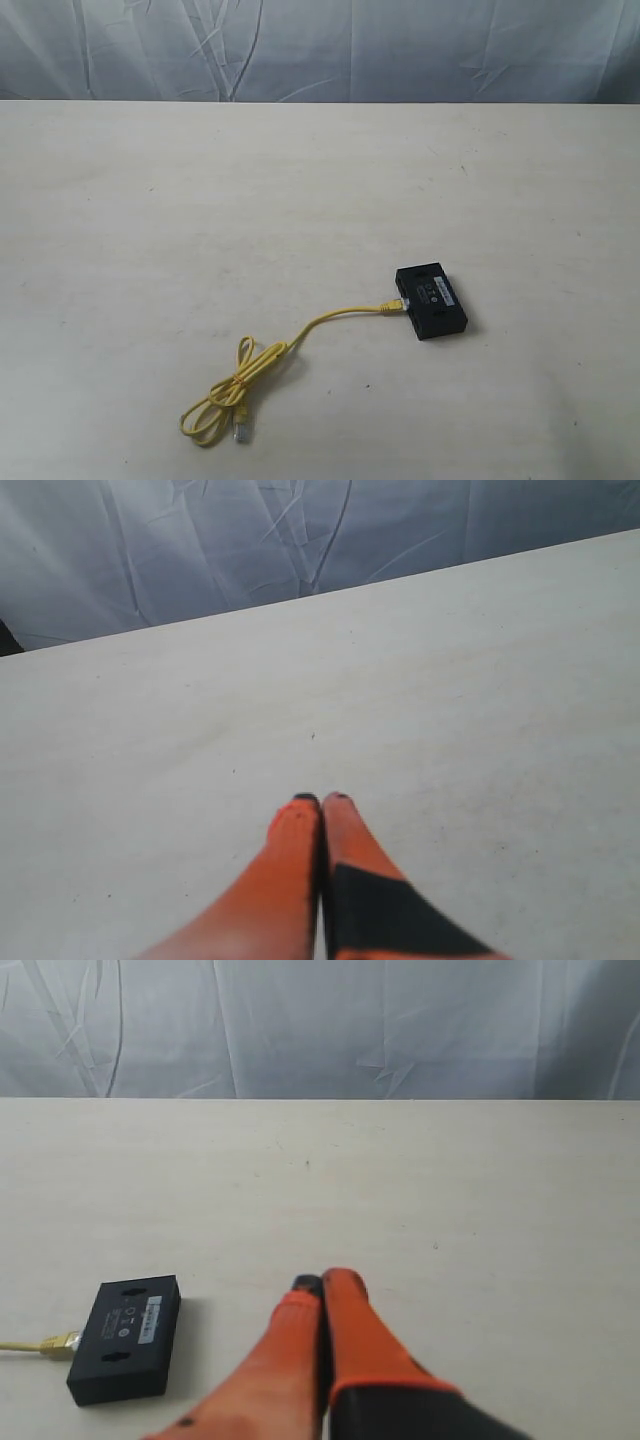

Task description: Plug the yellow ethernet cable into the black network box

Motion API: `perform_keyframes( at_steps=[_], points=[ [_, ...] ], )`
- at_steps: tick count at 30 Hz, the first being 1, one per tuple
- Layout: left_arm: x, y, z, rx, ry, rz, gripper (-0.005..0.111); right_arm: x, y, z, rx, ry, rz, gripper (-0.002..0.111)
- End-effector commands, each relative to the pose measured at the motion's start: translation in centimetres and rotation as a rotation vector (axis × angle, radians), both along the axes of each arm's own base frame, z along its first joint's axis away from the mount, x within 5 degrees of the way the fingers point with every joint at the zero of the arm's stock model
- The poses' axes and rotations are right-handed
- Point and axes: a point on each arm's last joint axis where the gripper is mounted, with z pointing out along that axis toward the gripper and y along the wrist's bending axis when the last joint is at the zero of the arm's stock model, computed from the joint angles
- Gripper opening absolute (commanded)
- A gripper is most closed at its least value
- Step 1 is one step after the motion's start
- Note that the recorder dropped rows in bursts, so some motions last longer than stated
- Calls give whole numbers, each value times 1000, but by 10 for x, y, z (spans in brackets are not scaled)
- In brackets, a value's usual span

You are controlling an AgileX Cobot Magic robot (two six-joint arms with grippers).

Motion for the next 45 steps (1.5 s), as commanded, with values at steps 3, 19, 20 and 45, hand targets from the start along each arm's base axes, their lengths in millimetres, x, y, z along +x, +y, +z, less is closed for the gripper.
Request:
perform_keyframes(
  at_steps=[3,19,20,45],
  points=[
    [-1,1,0,-4,-5,6,0,0,-4,0,-2,-11,-68,-1],
    [-1,1,0,-4,-5,6,0,0,-4,0,2,-11,-83,-1],
    [-1,1,0,-4,-5,6,0,0,-4,0,2,-11,-83,-1],
    [-28,41,16,-216,-84,282,0,0,-4,0,3,-9,-83,-1]
  ],
)
